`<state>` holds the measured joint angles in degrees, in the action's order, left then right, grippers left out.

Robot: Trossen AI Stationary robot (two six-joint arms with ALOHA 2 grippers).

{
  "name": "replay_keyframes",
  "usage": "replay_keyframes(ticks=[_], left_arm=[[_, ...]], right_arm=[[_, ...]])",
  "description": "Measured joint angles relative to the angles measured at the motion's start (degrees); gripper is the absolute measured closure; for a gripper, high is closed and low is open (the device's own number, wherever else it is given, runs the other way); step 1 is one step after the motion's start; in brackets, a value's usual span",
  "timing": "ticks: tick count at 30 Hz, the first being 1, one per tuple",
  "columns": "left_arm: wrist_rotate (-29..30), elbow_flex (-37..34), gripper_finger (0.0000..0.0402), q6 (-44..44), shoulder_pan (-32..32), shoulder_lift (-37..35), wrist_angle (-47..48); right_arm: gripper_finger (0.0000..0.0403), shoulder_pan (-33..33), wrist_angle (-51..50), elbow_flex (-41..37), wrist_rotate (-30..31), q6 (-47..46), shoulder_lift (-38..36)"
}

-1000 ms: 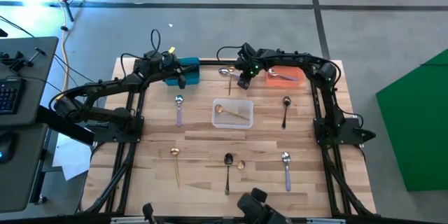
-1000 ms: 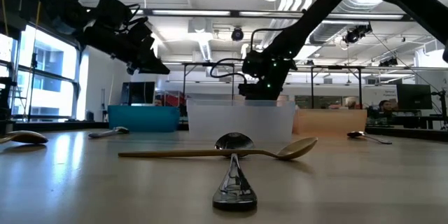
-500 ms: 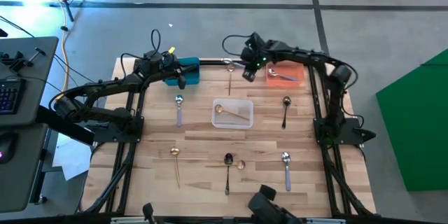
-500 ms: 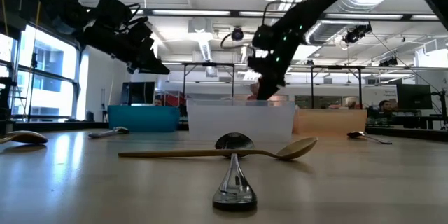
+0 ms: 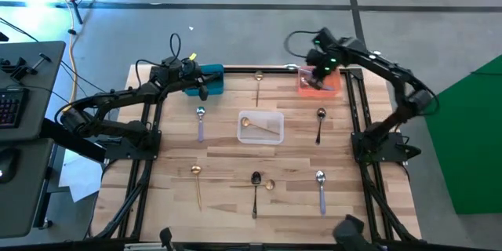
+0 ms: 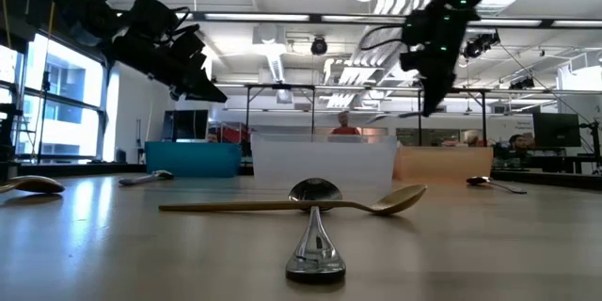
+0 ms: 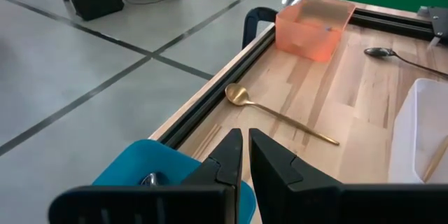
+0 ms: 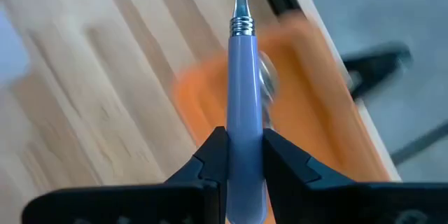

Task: Sort silverware by color (type)
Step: Put the purple spoon into the orange bin

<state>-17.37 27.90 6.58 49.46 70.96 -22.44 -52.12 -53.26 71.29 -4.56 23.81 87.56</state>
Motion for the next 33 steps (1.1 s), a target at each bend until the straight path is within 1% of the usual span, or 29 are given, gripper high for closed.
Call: replay_keyframes(ticks=[3, 5, 9, 11, 14, 18, 24, 28, 33], left_arm=[[0.0, 0.0, 0.0385, 0.53, -0.01, 0.0, -0.39], [0.0, 0.02, 0.0385, 0.47, -0.01, 0.0, -1.31], [0.0, 0.02, 0.0385, -0.48, -0.01, 0.0, -1.73], [0.0, 0.02, 0.0385, -0.93, -0.03, 0.0, -1.75], [-0.01, 0.03, 0.0385, -1.41, -0.07, 0.0, -1.73], [-0.02, 0.03, 0.0385, -1.41, -0.07, 0.0, -1.7], [-0.63, 0.02, 0.0385, -0.62, -0.07, 0.0, -0.96], [-0.66, 0.04, 0.0385, -0.03, -0.07, 0.0, -0.95], [-0.72, 0.02, 0.0385, -0.34, -0.25, 0.0, -0.88]], right_arm=[[0.0349, -2.5, 4.84, -7.29, -0.12, 0.83, -4.87], [0.0349, -3.48, 7.84, -11.23, -1.07, 1.88, -6.4], [0.0349, -5.45, 12.09, -17.08, -1.47, 3.54, -6.64], [0.0349, -6.3, 14.79, -19.28, -0.67, 4.25, -6.61], [0.0349, -7.29, 16.32, -19.93, 0.93, 4.59, -6.57], [0.0348, -8.36, 16.27, -19.93, 1.13, 4.58, -6.57], [0.0348, -9.67, 15.49, -19.93, 3.61, 4.66, -6.57], [0.0348, -10.53, 15.02, -19.93, 4.02, 4.75, -6.37], [0.0348, -10.66, 15.09, -19.93, 3.87, 5.22, -2.91]])
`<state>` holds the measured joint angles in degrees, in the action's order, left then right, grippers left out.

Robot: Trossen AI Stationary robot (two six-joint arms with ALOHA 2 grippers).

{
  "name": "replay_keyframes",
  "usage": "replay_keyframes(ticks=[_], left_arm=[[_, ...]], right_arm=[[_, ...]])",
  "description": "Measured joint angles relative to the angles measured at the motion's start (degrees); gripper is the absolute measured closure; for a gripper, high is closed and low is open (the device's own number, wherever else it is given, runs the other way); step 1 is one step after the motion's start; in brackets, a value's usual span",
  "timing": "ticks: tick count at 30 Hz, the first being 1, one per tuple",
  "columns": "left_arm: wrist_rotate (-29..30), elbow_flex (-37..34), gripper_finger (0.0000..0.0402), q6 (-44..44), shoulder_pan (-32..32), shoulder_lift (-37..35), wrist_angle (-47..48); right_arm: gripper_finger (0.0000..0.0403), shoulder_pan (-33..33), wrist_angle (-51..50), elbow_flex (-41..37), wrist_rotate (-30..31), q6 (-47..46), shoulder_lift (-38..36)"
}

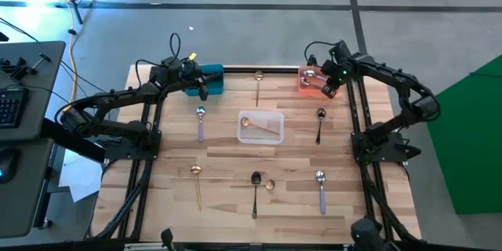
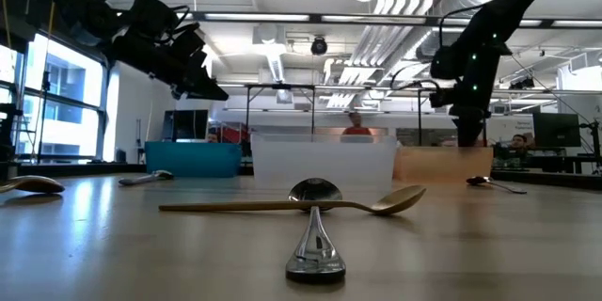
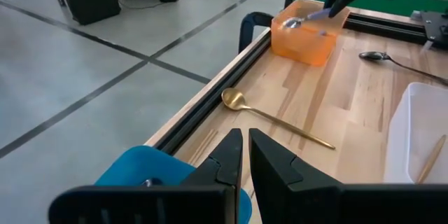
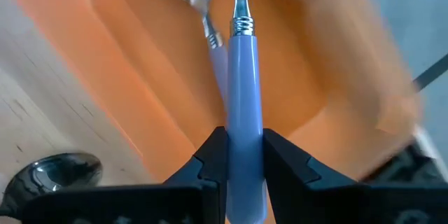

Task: Sort silverware by color (type)
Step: Put the purple spoon into the orange bin, then put the golden spoon into the white bin

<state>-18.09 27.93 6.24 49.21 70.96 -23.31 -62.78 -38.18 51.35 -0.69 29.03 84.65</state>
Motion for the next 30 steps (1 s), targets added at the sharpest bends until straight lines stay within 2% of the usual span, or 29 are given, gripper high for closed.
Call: replay_keyframes(ticks=[8, 13, 17, 20, 22, 24, 28, 30], left_arm=[[-0.07, 0.02, 0.0385, 0.37, -0.59, 0.0, 0.15], [-0.05, 0.02, 0.0385, -1.48, -0.57, 0.0, 1.53], [-0.09, 0.02, 0.0385, 0.0, -1.2, 0.02, 2.77], [-0.11, 0.02, 0.0385, 0.95, -2.92, 0.02, 2.73], [-0.11, 0.02, 0.0385, 1.33, -4.77, -0.04, 2.74], [-0.11, 0.02, 0.0385, 1.33, -7.22, -0.11, 2.71], [0.6, 0.02, 0.0385, 1.35, -13.15, -0.11, 2.76], [1.16, 0.02, 0.0385, 1.37, -16.19, -0.13, 2.76]], right_arm=[[0.0339, 0.2, 3.58, -0.07, 1.2, -0.7, 4.63], [0.0289, 0.19, 3.46, 0.05, 4.82, -2.07, 3.46], [0.0251, 0.19, -1.54, 3.67, 9.34, -4.67, 2.7], [0.0245, 0.8, -9.74, 8.67, 10.45, -5.46, 2.62], [0.0257, 1.98, -12.97, 11.48, 10.57, -6.88, 2.3], [0.0281, 3.84, -12.12, 12.39, 8.85, -7.37, 0.87], [0.035, 6.6, -4.05, 10.04, -6.73, -7.21, -3.13], [0.0385, 8.23, 1.38, 7.19, -11.6, -8.3, -5.54]])
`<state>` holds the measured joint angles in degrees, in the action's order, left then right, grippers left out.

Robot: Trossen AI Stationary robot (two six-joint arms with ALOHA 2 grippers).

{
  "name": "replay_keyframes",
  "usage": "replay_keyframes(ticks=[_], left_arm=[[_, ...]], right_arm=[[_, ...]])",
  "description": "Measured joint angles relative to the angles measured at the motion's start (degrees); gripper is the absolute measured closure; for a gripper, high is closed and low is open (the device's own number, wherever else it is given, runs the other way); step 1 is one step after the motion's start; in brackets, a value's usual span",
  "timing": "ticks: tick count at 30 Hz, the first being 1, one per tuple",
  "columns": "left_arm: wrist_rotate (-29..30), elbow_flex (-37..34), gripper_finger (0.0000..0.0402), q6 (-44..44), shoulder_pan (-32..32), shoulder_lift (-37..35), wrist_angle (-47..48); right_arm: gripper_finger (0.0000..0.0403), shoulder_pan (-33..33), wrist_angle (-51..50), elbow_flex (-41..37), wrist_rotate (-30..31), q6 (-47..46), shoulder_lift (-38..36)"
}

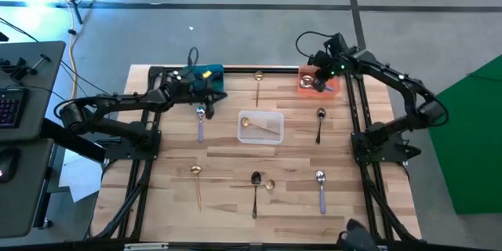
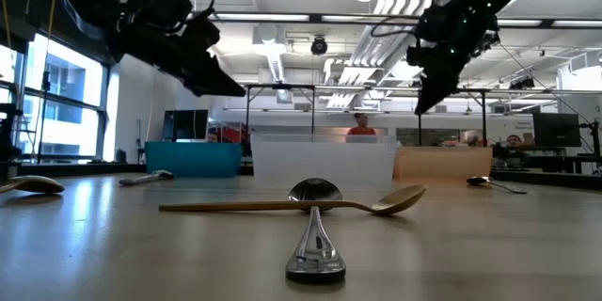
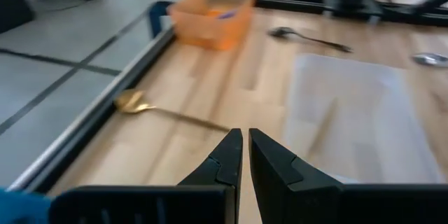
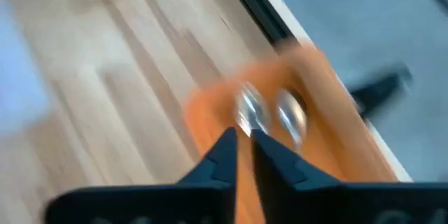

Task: Sort silverware by color (type)
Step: Put the golden spoon into the white bin

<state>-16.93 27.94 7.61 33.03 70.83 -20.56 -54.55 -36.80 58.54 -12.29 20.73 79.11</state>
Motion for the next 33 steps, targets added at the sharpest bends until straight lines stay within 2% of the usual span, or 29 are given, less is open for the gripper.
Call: replay_keyframes(ticks=[2, 7, 12, 17, 21, 25, 33], left_arm=[[1.3, 0.27, 0.0385, -0.65, -3.19, -0.01, 0.37], [3.61, 2.95, 0.0385, -1.67, -11.5, -0.05, 4.1], [10.4, 5.84, 0.0385, -2.41, -20.22, -0.05, 9.47], [15.28, 7.58, 0.0385, -6.18, -28.56, -0.05, 13.14], [19.15, 8.67, 0.0385, -10.69, -34.74, 0.18, 16.23], [21.11, 9.64, 0.0379, -16.05, -39.89, 2.04, 17.72], [22.85, 13.71, 0.0327, -23.29, -46.89, 12.08, 17.26]], right_arm=[[0.0397, 2.35, 5.51, -3.82, -0.7, -1.24, -2.51], [0.0389, 9.77, 20.79, -15.45, -0.9, -7.22, -9.4], [0.0401, 19.97, 42.23, -28.95, -0.69, -13.85, -16.02], [0.0402, 30.69, 58.11, -38.09, 4.16, -20.08, -20.62], [0.0402, 40.0, 62.34, -41.69, 11.41, -22.71, -22.22], [0.0403, 47.61, 62.19, -43.15, 19.13, -24.7, -22.11], [0.0403, 56.85, 62.43, -44.08, 27.44, -28.27, -22.1]])
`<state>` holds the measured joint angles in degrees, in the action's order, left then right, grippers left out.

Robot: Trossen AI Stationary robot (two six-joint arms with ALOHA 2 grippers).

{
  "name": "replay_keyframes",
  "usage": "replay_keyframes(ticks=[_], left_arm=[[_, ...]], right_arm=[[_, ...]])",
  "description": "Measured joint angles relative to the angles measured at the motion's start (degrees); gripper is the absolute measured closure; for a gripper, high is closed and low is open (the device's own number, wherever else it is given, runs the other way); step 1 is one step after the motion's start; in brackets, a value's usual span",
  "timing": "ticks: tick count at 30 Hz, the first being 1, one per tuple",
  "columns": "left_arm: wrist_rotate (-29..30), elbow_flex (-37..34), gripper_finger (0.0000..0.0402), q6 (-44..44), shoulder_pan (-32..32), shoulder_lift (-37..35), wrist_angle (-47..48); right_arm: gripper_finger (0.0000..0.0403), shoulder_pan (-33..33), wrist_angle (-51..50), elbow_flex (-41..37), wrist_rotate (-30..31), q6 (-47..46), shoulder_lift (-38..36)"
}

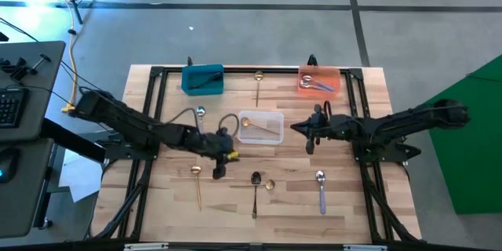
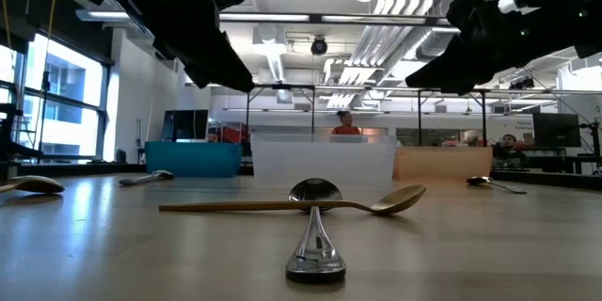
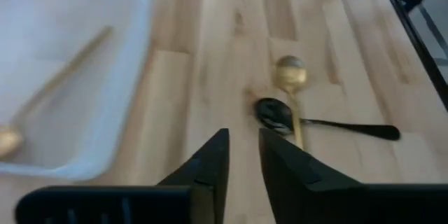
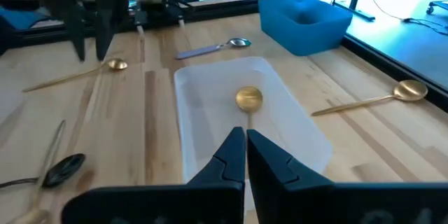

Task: Sort silverware by color (type)
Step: Put the golden spoon into the white bin

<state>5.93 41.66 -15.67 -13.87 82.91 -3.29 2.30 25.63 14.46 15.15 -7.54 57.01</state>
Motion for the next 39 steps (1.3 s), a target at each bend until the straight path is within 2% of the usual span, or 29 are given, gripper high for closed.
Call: replay_keyframes(ticks=[4, 9, 16, 21, 26, 31, 36, 39], left_arm=[[0.63, 3.61, 0.0289, -0.3, -3.71, 5.98, 0.08], [4.91, 8.06, 0.0255, -0.91, -8.02, 13.14, -0.12], [6.14, 11.62, 0.0249, -5.79, -10.91, 21.89, -0.88], [8.36, 11.97, 0.0254, -8.62, -11.97, 25.02, -0.93], [8.71, 12.15, 0.0275, -8.83, -12.48, 26.68, 0.02], [8.58, 12.28, 0.0315, -6.01, -12.46, 27.06, 2.75], [4.08, 13.09, 0.038, -0.07, -11.51, 26.09, 3.59], [2.6, 13.61, 0.0393, 2.68, -10.86, 24.51, 6.38]], right_arm=[[0.0403, 2.72, 0.87, 0.0, 2.15, -0.23, 0.0], [0.0403, 5.04, 1.48, 0.0, 4.29, -1.27, 0.0], [0.0403, 7.49, 1.59, 0.0, 6.03, -1.65, 0.0], [0.0403, 8.61, 1.38, 0.0, 6.12, -2.59, 0.0], [0.0403, 8.84, 1.26, 0.0, 6.4, -2.71, 0.0], [0.0403, 8.84, 1.4, 0.0, 7.87, -2.16, 0.0], [0.0403, 8.84, 1.38, 0.0, 7.98, -1.46, 0.0], [0.0403, 8.67, 1.3, 0.0, 7.98, -1.16, 0.0]])
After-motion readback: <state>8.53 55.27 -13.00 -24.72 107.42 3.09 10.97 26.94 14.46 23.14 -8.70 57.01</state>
